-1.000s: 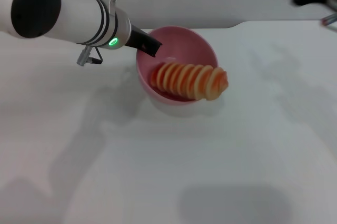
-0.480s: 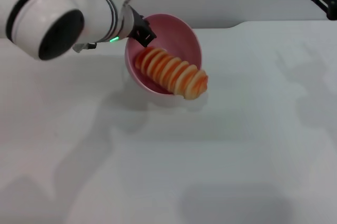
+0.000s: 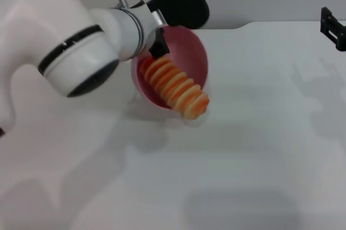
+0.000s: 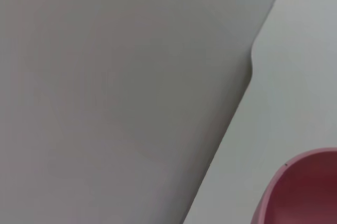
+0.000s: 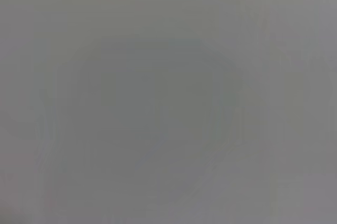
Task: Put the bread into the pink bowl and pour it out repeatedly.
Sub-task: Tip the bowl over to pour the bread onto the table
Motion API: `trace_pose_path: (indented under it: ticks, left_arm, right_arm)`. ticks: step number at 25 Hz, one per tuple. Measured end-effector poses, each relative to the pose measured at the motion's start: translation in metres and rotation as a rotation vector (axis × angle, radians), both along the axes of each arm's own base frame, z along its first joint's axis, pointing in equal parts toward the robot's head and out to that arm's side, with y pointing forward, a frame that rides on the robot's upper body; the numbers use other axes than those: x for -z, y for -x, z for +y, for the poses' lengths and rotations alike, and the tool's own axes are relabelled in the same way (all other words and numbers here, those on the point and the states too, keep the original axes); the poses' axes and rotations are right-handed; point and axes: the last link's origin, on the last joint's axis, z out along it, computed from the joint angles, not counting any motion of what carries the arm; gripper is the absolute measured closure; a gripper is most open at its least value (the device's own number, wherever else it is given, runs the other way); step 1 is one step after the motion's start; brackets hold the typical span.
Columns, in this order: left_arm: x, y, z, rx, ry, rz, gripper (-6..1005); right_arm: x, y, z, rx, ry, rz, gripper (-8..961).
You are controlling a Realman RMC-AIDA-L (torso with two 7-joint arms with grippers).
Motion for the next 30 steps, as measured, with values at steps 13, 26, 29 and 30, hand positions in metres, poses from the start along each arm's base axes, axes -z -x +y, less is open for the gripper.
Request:
trace_pose_path:
  ticks: [13,26,29,30]
  left_arm:
    - [-0.004,-0.02,-0.018,0.197,-0.147,0.214,903]
    - [0.005,-0.017,-0.038,0.288,-0.13,0.434,902]
    - [0.007,-0.017,-0.041,0.307,-0.119,0.471,902]
    - [0.008,-0.017,-0.042,0.31,-0.118,0.479,902]
  right_arm:
    - [0.005,-0.006,-0.002,0.021,0.023,0.001,245]
    - [0.007,-0.009,-0.004,0.036,0.042,-0.001,255]
    - [0.007,-0.008,-0.004,0.035,0.044,-0.002,257]
    - [0.007,-0.008,-0.004,0.034,0.044,-0.003,258]
